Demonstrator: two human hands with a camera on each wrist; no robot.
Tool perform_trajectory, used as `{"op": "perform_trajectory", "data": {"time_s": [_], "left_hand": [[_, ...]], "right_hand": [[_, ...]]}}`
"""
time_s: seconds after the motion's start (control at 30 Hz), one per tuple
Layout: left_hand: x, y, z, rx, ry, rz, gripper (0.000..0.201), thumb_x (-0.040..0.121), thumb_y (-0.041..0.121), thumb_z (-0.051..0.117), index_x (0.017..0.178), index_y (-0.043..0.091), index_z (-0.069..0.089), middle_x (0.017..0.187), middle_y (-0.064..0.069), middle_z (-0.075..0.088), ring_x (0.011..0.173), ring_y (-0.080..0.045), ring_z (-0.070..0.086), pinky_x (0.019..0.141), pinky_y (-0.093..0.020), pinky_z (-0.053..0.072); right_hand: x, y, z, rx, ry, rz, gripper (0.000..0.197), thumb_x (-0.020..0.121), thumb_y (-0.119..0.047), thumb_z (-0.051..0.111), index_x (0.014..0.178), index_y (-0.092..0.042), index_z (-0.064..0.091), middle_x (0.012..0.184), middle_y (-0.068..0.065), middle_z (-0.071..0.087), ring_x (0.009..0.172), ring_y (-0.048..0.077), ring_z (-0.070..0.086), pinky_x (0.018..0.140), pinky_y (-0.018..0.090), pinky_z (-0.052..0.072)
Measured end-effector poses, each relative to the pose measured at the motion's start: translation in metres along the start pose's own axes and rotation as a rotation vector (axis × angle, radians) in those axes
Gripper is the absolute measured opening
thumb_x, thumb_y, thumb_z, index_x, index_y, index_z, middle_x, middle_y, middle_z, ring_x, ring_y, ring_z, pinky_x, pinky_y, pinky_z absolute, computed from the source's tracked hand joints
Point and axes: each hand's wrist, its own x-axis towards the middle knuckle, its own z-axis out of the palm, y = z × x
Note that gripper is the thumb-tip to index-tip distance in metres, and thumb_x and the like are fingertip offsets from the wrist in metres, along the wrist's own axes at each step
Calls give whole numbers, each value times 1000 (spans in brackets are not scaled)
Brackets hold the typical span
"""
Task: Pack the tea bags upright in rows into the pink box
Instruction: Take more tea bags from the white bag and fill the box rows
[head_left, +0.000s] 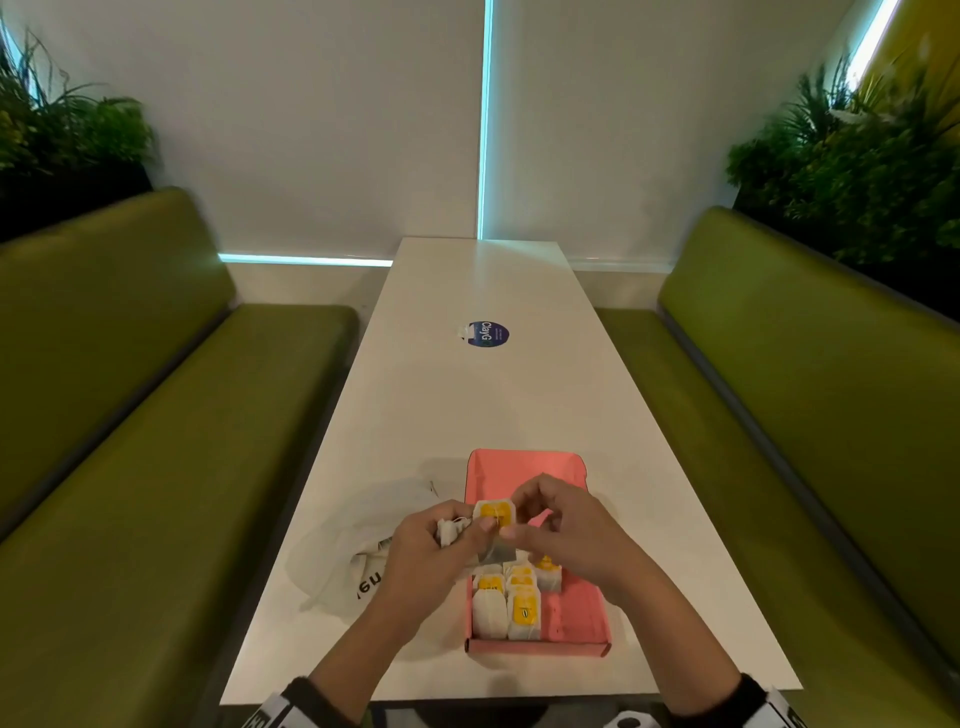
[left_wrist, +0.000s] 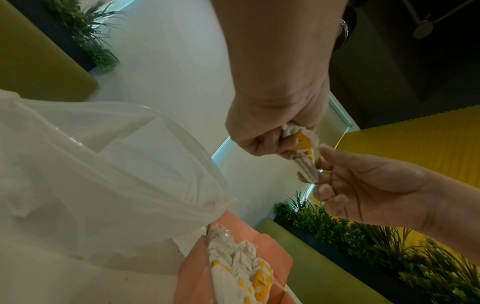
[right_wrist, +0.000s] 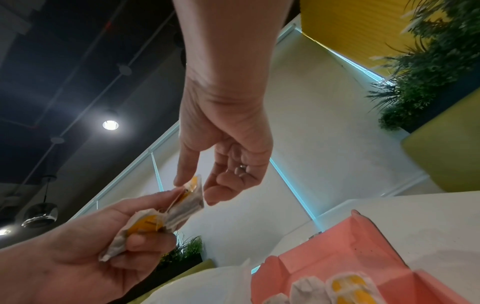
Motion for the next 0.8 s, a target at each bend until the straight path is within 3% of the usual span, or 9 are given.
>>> {"op": "perform_trajectory", "data": {"time_s": [0.13, 0.2, 0.3, 0.43, 0.5, 0.6, 0.7, 0.8], "left_hand": [[0, -1, 2, -33, 31, -30, 7, 84, 21, 67, 81, 15, 71, 63, 6, 66, 56, -1, 57, 51, -13, 42], [1, -3, 2, -27, 117, -11, 8, 85, 25, 63, 90, 24, 70, 78, 12, 72, 70, 1, 64, 59, -14, 49], [1, -6, 0, 63, 246, 36, 5, 86, 30, 60, 84, 31, 65, 78, 21, 69, 73, 4, 63, 61, -15, 51], [-3, -9, -1, 135, 141, 223, 19, 71, 43, 74, 80, 28, 67, 80, 13, 69, 74, -5, 64, 64, -14, 48], [-4, -12, 0, 190, 84, 290, 18, 65, 38, 78, 79, 30, 70, 82, 14, 69, 77, -6, 65, 67, -12, 49], [-3, -19, -1, 286, 58, 354, 15, 69, 31, 78, 82, 36, 71, 85, 17, 67, 80, -7, 66, 71, -18, 51], [-2, -20, -2, 281, 52, 329, 17, 76, 24, 76, 80, 40, 71, 83, 17, 67, 80, -7, 65, 71, -21, 52], [-1, -20, -2, 251, 99, 240, 18, 79, 17, 73, 76, 34, 69, 82, 16, 68, 79, -6, 64, 71, -22, 51]], "right_hand": [[0, 5, 6, -19, -39, 27, 9, 84, -12, 67, 78, -17, 63, 67, -9, 62, 58, 1, 57, 58, 17, 43], [1, 6, 5, 45, 4, 57, 9, 87, -9, 62, 80, -14, 61, 66, -5, 61, 58, 4, 58, 56, 17, 42], [2, 6, 3, 110, 31, 85, 9, 89, -7, 59, 81, -12, 59, 68, -3, 62, 57, 8, 59, 55, 20, 41], [3, 8, 4, 134, 29, 92, 5, 89, -7, 59, 84, -8, 59, 67, -2, 62, 54, 8, 58, 53, 20, 40], [2, 8, 5, 129, 26, 93, 9, 89, -7, 59, 80, -11, 58, 63, -4, 62, 53, 8, 57, 53, 20, 41], [2, 8, 5, 106, 22, 86, 17, 89, -8, 60, 74, -15, 56, 61, -3, 59, 53, 8, 56, 54, 21, 42], [2, 8, 2, 114, 21, 94, 19, 88, -8, 61, 72, -17, 57, 60, -4, 58, 51, 8, 54, 54, 22, 41], [2, 8, -3, 189, 17, 122, 13, 89, -7, 61, 78, -14, 59, 63, 0, 58, 50, 9, 53, 52, 21, 40]]}}
